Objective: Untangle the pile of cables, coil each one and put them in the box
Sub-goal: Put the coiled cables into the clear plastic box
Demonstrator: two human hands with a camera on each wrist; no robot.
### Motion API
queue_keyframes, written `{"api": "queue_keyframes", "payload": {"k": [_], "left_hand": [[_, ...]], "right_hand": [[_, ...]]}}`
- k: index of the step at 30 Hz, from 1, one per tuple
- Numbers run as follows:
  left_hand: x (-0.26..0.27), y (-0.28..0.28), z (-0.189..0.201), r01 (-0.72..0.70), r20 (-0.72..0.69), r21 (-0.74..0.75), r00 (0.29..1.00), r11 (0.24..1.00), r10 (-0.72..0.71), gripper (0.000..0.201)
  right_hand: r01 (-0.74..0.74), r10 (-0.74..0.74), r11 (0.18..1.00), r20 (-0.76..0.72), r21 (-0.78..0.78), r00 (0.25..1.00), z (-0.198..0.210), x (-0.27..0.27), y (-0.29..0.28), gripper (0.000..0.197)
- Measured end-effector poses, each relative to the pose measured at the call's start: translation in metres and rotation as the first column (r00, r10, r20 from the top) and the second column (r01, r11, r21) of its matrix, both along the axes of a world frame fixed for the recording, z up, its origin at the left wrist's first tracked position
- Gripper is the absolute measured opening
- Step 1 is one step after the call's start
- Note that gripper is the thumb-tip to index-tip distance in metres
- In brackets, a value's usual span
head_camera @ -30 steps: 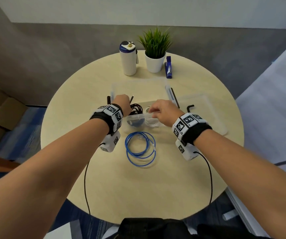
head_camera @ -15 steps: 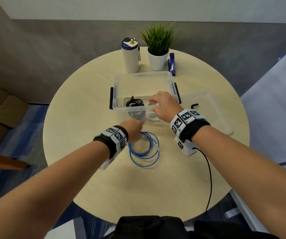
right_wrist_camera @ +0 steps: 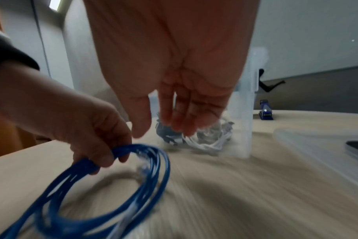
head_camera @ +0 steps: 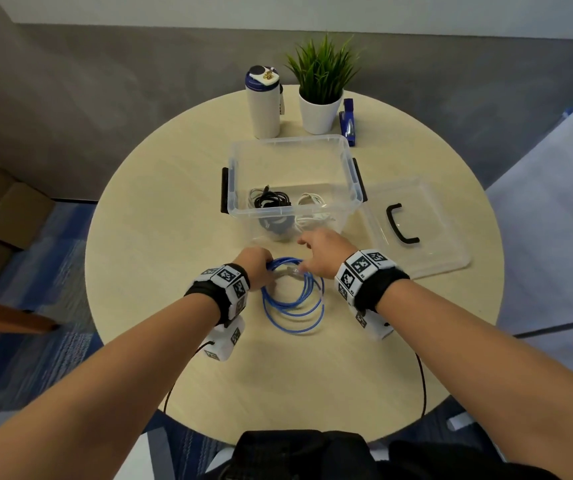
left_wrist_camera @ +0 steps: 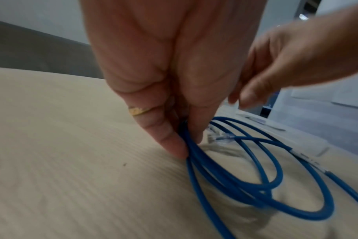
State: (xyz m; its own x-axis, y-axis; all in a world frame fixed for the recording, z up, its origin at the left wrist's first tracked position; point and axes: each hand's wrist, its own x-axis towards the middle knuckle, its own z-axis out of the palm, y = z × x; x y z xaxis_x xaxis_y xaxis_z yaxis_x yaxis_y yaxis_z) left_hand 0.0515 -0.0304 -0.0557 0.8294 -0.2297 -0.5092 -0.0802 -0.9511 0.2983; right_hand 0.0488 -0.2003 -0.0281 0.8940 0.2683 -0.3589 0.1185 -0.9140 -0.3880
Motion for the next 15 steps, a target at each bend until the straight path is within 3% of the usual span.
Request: {"api": "queue_keyframes", "payload": {"k": [2,5,7,9,12,15], "left_hand": [[0.0,0.003,0.005,-0.088,-0.024,-0.134,0.996,0.987,0.085,0.019],[-0.001,0.007,0.011,-0.215,-0.108,-0.327,0.976,0.921,0.189,0.01],[-0.003,0.009,0.019,-0.224,-0.168,-0.393,0.971,0.892,0.17,0.002],[-0.005,0.011,0.027,-0.261,-0.244,-0.485,0.957,0.835,0.157,0.01],[-0.008,0.01,0.042,-0.378,-0.337,-0.642,0.921,0.668,0.196,0.012],[-0.009,0.005,0.058,-0.516,-0.43,-0.744,0.856,0.423,0.287,0.03]], "right_hand": [[-0.002,-0.002,0.999,-0.11,-0.041,0.994,-0.008,-0.003,-0.002,0.061],[0.042,-0.038,0.999,-0.13,0.021,0.991,-0.013,-0.005,-0.004,0.028],[0.101,-0.084,0.988,-0.149,0.114,0.985,-0.011,-0.004,-0.006,0.017],[0.141,-0.1,0.966,-0.189,0.217,0.977,-0.006,-0.003,-0.009,0.012],[0.187,-0.103,0.912,-0.236,0.364,0.966,0.003,-0.001,-0.013,0.012],[0.275,-0.175,0.804,-0.232,0.527,0.957,0.014,-0.001,-0.015,0.012]]}}
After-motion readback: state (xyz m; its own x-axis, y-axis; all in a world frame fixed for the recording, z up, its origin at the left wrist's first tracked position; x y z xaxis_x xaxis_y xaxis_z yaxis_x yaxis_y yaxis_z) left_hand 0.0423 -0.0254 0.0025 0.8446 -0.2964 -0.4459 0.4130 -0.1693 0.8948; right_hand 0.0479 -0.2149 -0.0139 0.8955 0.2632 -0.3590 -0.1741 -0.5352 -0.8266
